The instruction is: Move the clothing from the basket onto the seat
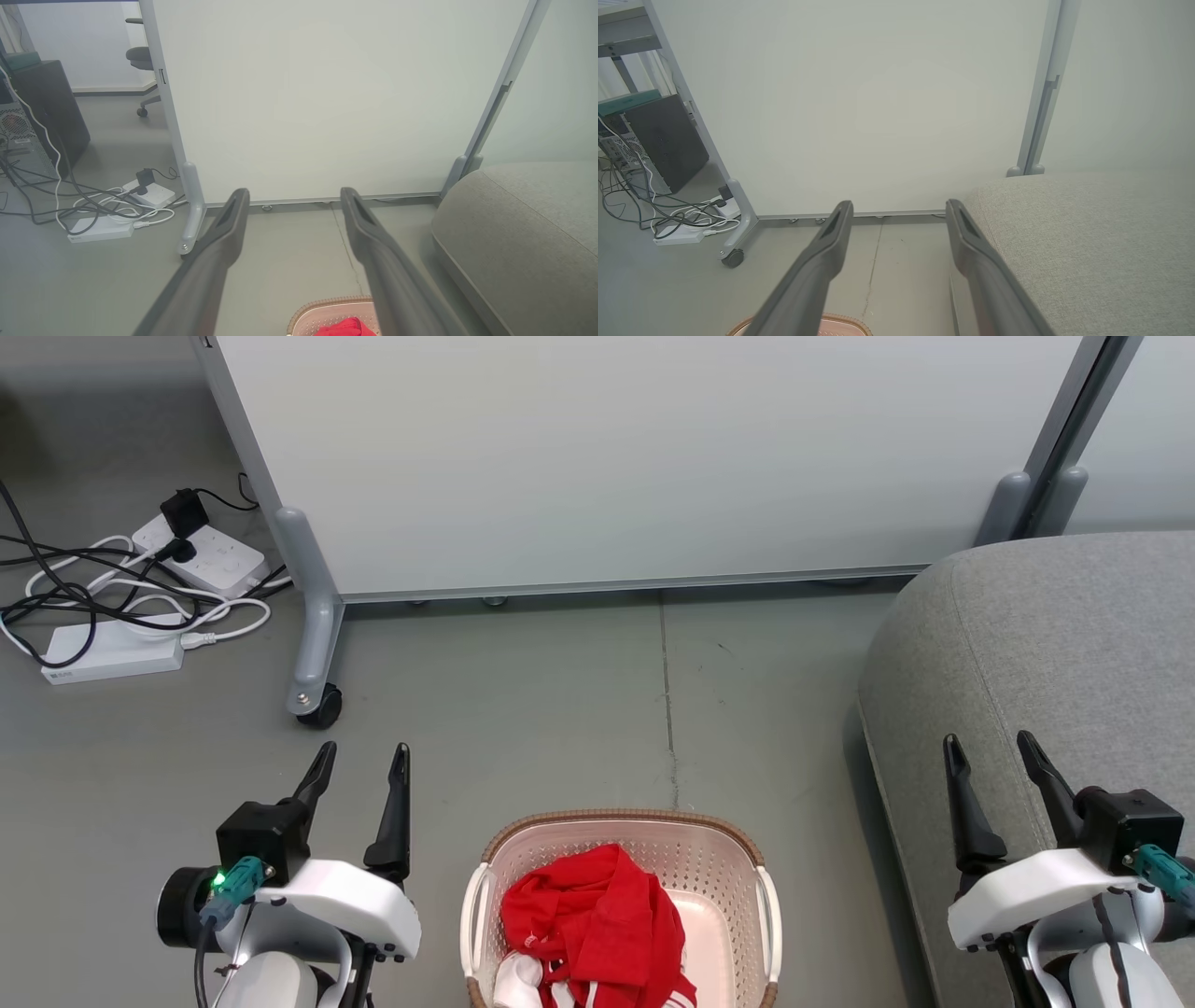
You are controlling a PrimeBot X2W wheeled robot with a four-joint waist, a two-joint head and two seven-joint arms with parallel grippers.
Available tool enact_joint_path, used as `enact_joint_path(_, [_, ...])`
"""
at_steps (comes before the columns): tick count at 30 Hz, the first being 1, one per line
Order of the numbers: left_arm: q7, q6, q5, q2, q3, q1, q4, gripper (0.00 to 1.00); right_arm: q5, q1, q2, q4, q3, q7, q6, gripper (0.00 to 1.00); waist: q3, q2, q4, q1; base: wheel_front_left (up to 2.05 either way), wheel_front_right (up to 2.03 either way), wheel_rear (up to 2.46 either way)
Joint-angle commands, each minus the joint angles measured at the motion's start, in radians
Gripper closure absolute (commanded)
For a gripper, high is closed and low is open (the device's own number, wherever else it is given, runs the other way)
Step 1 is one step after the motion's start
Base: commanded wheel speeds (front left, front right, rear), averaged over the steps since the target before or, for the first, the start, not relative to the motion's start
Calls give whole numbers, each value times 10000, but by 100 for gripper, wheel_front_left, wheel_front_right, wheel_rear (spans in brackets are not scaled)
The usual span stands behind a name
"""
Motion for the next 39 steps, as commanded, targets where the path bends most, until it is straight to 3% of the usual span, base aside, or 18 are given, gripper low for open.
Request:
enact_joint_path(1, [12,72,-70,42,27,31,-38,0,135,39,-20,17,-66,-30,22,0,7,0,5,0,0,0,0])
enact_joint_path(23, [-41,293,-173,158,-75,-168,-139,0,111,-114,20,-234,-124,156,22,0,243,0,-44,0,0,0,0])
enact_joint_path(30, [-25,121,145,35,-726,-1159,-161,0,172,-722,-66,-778,4,243,22,0,1464,0,-390,0,0,0,0])
enact_joint_path(39, [73,-177,464,-150,-1863,-2834,749,0,179,-1983,-35,-1754,407,122,22,0,3930,0,-1279,0,0,0,0])
